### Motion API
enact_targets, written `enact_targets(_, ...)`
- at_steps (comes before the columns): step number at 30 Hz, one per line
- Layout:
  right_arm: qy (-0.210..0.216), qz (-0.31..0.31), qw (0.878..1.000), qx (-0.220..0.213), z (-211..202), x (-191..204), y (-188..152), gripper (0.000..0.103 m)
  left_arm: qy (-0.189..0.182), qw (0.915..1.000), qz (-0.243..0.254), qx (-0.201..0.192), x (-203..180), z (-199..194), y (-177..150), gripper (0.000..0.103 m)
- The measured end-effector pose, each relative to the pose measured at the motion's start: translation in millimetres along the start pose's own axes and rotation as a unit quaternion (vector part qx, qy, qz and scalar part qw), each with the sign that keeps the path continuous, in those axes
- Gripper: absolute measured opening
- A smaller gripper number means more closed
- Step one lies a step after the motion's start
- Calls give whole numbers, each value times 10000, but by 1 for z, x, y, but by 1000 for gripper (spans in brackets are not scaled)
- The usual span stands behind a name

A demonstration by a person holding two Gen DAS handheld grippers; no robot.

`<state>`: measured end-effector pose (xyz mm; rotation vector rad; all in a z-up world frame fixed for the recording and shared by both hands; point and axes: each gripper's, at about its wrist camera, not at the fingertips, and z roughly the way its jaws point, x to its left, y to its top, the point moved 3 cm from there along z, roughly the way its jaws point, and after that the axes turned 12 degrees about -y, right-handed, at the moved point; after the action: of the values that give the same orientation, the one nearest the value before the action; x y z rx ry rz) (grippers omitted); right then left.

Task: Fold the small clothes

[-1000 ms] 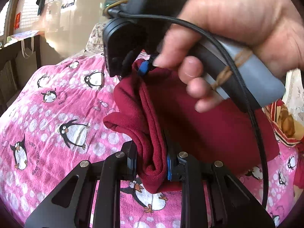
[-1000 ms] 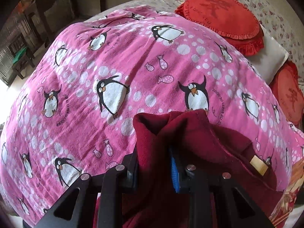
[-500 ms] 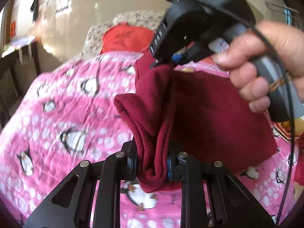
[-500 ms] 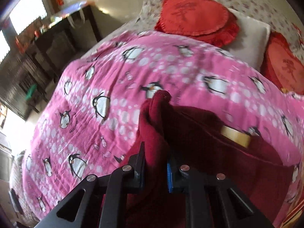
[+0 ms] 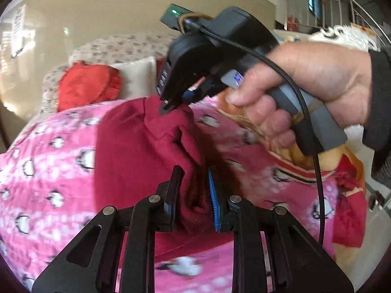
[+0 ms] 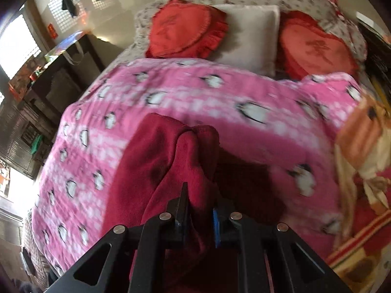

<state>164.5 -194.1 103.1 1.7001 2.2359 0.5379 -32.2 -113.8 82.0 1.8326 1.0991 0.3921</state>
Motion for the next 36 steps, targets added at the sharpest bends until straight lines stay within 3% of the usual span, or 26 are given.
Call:
enact_targets(6,-101,61,9999,89,24,-43,-27,14,-213,9985,107,494,-31,43,-18,22)
enact_targets(8,-48,202,9998,-44,31,-50,-35,18,-357,9969,7,702,-28,49,-25,23)
enact_targets(10,-106,524,9983,-252,31,-61,-43,34,-543,9943,-21,913,-32,54,-33,30)
enact_targets(14,-95,1362,9871,-834,4,-86,-57,34,-1041,9917,-28,750,-32,15,-33,31)
enact_targets(16,61,1238,9835,-1318,-22,-82,-69,34,-964,9943,36,454,-22,-9,-25,32)
enact_targets(18,383,882,9819,-1634,-43,-63,-83,34,-534,9984,-82,163,3,-26,-18,34)
enact_targets(20,709,530,9791,-1831,-55,-40,-99,34,-279,9986,-388,215,29,-22,-19,36)
enact_targets(23,839,-165,9817,-1701,-45,0,-124,34,-265,9914,-1033,757,61,3,-43,36)
enact_targets(26,130,-368,9945,-974,10,6,-150,34,-504,9871,-1032,1115,53,20,-65,36)
enact_targets(27,194,-192,9937,-1091,18,-1,-158,34,-483,9879,-971,1105,50,19,-66,36)
enact_targets(31,539,247,9913,-1179,2,-13,-156,32,-595,9902,-996,775,48,-3,-41,36)
enact_targets(33,467,238,9876,-1480,-17,-13,-147,32,-473,9947,-834,357,54,-12,-11,37)
enact_targets(36,254,469,9803,-1903,-38,-19,-125,33,-173,9964,-812,191,78,7,32,39)
